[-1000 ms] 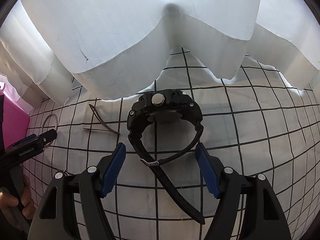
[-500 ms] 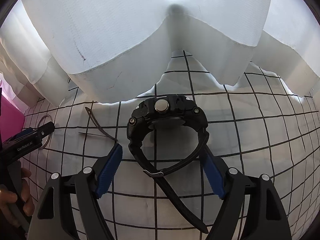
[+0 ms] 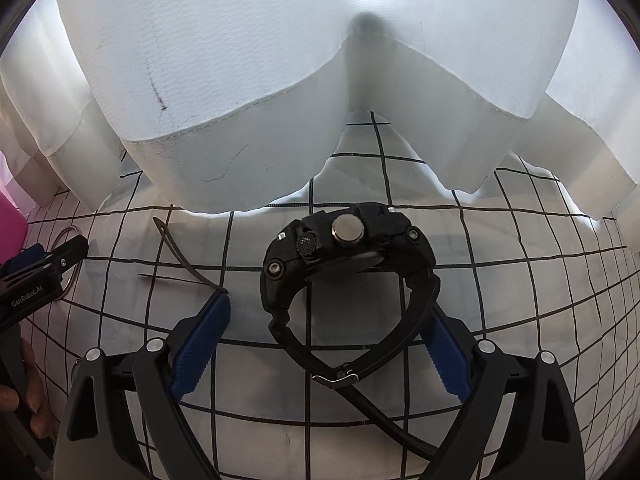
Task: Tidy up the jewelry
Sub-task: 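Close the right gripper on the black watch while the left grasps the large metal ring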
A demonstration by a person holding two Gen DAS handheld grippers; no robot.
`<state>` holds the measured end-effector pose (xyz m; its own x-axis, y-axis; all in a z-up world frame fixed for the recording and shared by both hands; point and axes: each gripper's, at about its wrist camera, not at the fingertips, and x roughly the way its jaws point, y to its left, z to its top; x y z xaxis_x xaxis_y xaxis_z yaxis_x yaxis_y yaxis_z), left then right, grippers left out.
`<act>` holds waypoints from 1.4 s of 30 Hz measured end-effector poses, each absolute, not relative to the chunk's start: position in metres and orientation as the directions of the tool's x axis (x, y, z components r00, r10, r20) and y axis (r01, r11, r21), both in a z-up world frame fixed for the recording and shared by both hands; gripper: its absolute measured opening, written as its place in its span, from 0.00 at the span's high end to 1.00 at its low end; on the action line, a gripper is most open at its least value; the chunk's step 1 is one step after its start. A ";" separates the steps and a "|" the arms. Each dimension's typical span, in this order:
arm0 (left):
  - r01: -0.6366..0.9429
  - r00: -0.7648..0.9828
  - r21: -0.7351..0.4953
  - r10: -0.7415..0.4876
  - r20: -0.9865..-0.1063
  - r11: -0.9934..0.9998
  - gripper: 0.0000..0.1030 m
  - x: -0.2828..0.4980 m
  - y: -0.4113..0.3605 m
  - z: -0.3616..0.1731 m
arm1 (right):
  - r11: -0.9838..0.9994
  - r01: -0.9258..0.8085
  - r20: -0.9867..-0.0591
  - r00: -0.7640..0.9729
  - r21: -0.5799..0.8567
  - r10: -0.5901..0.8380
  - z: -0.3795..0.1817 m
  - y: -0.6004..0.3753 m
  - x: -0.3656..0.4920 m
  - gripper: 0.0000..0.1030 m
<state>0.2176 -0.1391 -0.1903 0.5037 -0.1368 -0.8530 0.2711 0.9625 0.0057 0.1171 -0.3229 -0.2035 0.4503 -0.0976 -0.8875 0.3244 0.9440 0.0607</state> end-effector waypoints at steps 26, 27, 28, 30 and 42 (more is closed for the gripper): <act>0.317 0.508 -0.004 -0.173 -0.844 0.949 0.31 0.183 -0.136 -0.186 | 0.946 0.315 -0.867 0.489 0.075 -0.094 -0.202 -0.337 0.085 0.39; 0.315 0.505 -0.006 -0.173 -0.846 0.949 0.31 0.181 -0.134 -0.186 | 0.945 0.316 -0.867 0.491 0.080 -0.091 -0.201 -0.337 0.084 0.39; 0.311 0.502 -0.008 -0.171 -0.848 0.950 0.31 0.180 -0.133 -0.186 | 0.945 0.317 -0.866 0.492 0.085 -0.087 -0.201 -0.338 0.081 0.39; 0.304 0.496 -0.019 -0.175 -0.850 0.953 0.31 0.176 -0.126 -0.185 | 0.943 0.319 -0.866 0.493 0.092 -0.082 -0.201 -0.338 0.077 0.39; 0.316 0.508 -0.032 -0.198 -0.838 0.948 0.31 0.129 -0.105 -0.167 | 0.942 0.313 -0.853 0.519 0.124 -0.060 -0.187 -0.342 0.041 0.39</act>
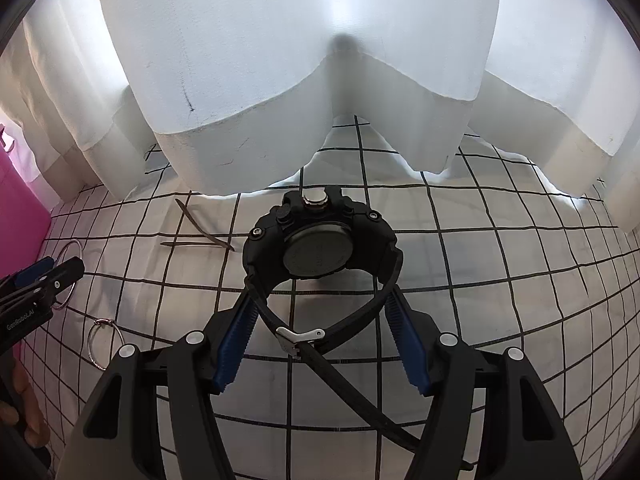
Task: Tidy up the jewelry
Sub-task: 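Close the right gripper on the black watch while the left grasps the large metal ring, then lift the metal ring and black watch and carry both over the pink tub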
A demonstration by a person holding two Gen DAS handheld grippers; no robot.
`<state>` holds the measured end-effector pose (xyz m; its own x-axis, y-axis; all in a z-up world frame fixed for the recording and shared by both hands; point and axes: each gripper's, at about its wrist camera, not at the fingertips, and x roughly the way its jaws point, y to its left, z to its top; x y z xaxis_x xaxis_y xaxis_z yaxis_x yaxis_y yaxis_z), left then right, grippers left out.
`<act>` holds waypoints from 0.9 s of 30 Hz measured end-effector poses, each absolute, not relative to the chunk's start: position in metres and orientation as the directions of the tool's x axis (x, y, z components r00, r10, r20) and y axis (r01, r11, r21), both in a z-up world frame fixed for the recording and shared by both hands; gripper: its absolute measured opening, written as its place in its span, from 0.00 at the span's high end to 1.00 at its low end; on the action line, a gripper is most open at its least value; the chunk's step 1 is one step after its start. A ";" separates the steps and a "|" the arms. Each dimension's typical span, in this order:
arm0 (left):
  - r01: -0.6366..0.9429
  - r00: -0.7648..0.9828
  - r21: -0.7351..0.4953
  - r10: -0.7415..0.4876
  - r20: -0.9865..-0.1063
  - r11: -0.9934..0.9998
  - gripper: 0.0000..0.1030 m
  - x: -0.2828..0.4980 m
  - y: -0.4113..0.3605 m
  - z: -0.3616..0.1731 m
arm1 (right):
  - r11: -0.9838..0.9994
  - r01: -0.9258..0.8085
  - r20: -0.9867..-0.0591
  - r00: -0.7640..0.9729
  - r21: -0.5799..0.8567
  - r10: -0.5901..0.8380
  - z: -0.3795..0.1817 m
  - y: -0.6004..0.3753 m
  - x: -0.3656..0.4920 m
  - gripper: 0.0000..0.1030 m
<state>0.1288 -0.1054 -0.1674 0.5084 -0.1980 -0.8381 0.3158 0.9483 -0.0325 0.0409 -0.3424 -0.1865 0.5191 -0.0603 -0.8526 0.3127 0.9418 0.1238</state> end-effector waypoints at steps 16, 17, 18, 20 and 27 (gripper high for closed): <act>0.325 0.566 -0.043 -0.231 -0.792 0.945 0.31 0.108 -0.085 -0.117 | 0.956 0.259 -0.801 0.597 0.140 -0.045 -0.129 -0.325 -0.002 0.39; 0.326 0.571 -0.043 -0.233 -0.787 0.945 0.31 0.108 -0.083 -0.112 | 0.957 0.253 -0.796 0.603 0.142 -0.042 -0.124 -0.323 -0.004 0.39; 0.326 0.576 -0.043 -0.235 -0.783 0.944 0.31 0.110 -0.088 -0.108 | 0.959 0.246 -0.791 0.610 0.143 -0.039 -0.119 -0.319 -0.003 0.39; 0.326 0.589 -0.045 -0.240 -0.772 0.944 0.31 0.112 -0.099 -0.105 | 0.963 0.227 -0.780 0.626 0.144 -0.031 -0.107 -0.312 -0.007 0.39; 0.289 0.641 -0.052 -0.234 -0.731 0.956 0.31 0.106 -0.079 -0.062 | 0.978 0.150 -0.729 0.684 0.144 0.003 -0.071 -0.278 0.013 0.39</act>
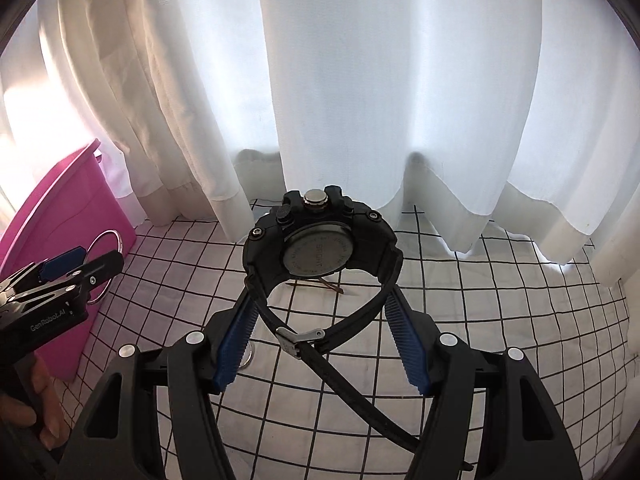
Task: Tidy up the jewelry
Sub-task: 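Lift the metal ring and black watch and carry both over the pink tub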
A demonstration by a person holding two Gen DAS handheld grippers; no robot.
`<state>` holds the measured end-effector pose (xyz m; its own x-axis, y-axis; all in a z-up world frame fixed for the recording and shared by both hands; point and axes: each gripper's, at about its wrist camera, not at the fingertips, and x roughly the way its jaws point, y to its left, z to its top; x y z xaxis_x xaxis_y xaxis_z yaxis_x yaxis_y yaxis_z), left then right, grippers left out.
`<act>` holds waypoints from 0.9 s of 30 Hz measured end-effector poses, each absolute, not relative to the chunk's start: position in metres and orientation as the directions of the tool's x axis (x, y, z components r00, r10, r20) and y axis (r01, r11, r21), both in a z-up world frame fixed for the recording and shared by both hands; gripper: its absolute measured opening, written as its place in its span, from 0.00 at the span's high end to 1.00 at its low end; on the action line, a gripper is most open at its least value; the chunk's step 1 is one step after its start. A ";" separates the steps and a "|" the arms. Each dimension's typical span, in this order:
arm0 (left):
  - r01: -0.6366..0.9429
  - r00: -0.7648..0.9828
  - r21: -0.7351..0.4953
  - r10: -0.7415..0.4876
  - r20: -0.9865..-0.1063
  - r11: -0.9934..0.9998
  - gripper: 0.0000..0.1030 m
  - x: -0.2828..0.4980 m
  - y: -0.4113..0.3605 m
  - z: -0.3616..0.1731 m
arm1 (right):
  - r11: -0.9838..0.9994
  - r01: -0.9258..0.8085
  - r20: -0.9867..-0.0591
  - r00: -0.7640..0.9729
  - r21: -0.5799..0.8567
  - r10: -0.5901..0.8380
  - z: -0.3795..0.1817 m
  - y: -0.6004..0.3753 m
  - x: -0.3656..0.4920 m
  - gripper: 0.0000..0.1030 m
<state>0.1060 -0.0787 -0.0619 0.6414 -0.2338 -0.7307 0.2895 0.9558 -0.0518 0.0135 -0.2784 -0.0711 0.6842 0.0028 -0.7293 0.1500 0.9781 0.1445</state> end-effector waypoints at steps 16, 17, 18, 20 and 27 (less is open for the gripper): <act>0.112 0.784 -0.069 -0.131 -0.607 0.991 0.31 0.102 0.009 0.036 | 0.984 -0.133 -0.589 0.788 0.118 0.177 0.024 -0.176 0.060 0.39; 0.097 0.792 -0.066 -0.117 -0.599 0.993 0.31 0.101 0.017 0.040 | 0.981 -0.154 -0.583 0.789 0.118 0.193 0.029 -0.168 0.064 0.39; 0.081 0.798 -0.060 -0.101 -0.594 0.995 0.31 0.101 0.025 0.045 | 0.977 -0.176 -0.576 0.790 0.118 0.212 0.033 -0.159 0.067 0.39; 0.048 0.808 -0.055 -0.071 -0.585 0.997 0.31 0.100 0.042 0.053 | 0.969 -0.219 -0.566 0.787 0.114 0.245 0.041 -0.141 0.074 0.39; -0.106 0.803 -0.040 0.061 -0.593 0.994 0.31 0.096 0.112 0.059 | 0.926 -0.362 -0.555 0.750 0.111 0.360 0.058 -0.074 0.104 0.39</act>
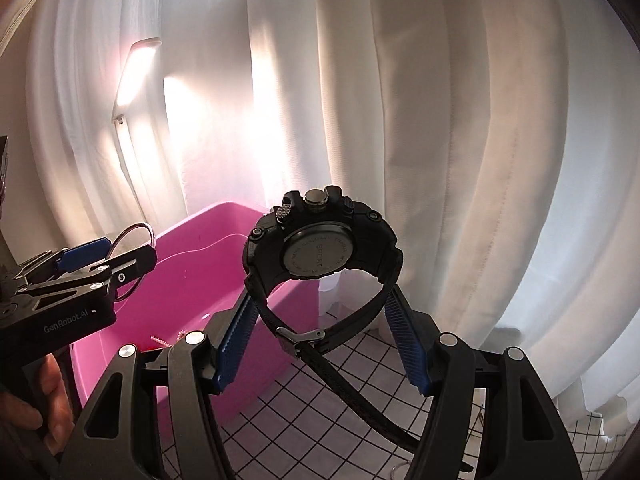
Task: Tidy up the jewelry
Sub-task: 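Lift the metal ring and black watch and carry both over the pink tub, then open both grippers to drop the ring and watch into the tub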
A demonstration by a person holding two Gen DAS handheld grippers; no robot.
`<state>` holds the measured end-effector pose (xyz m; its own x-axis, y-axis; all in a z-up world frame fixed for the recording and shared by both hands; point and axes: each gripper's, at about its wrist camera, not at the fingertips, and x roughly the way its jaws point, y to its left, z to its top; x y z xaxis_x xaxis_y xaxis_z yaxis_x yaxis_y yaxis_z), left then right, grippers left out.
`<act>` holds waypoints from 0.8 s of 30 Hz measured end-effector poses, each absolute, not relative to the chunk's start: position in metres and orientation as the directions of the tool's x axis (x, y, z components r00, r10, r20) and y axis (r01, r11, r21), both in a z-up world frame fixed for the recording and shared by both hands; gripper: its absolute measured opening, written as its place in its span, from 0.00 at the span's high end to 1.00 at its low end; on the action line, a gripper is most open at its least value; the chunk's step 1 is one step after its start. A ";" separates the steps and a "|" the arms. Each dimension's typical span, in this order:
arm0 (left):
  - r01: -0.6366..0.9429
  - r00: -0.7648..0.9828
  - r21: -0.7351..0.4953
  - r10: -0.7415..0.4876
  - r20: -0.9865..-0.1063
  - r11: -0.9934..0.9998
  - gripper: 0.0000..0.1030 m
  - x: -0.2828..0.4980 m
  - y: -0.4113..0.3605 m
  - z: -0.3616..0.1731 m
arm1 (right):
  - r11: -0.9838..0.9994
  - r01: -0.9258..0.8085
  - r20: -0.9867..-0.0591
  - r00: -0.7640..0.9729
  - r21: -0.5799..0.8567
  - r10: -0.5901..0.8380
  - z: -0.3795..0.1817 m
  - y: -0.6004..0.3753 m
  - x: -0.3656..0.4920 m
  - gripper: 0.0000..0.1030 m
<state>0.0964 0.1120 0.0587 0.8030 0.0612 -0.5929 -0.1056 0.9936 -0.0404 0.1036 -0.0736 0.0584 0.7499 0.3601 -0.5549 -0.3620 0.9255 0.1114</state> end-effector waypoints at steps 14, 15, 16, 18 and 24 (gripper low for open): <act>-0.296 0.688 -0.040 0.184 -0.702 0.954 0.31 0.102 0.201 0.018 | 0.851 -0.512 -0.684 0.580 0.117 0.443 0.032 0.041 0.161 0.39; -0.301 0.678 -0.040 0.185 -0.711 0.953 0.31 0.104 0.203 0.015 | 0.849 -0.514 -0.698 0.565 0.119 0.440 0.029 0.047 0.166 0.39; -0.304 0.669 -0.041 0.183 -0.720 0.952 0.31 0.106 0.205 0.012 | 0.849 -0.514 -0.710 0.554 0.119 0.435 0.025 0.050 0.169 0.39; -0.310 0.652 -0.037 0.184 -0.735 0.950 0.31 0.109 0.207 0.006 | 0.850 -0.514 -0.732 0.535 0.113 0.421 0.018 0.057 0.177 0.39; -0.311 0.620 -0.031 0.178 -0.764 0.950 0.30 0.114 0.214 -0.005 | 0.859 -0.501 -0.780 0.496 0.103 0.382 0.005 0.073 0.193 0.39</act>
<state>0.1139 0.2136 -0.0054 0.6203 0.1780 -0.7639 -0.3111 0.9498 -0.0314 0.1926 0.0727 0.0048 0.4961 0.3823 -0.7796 -0.5010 0.8593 0.1026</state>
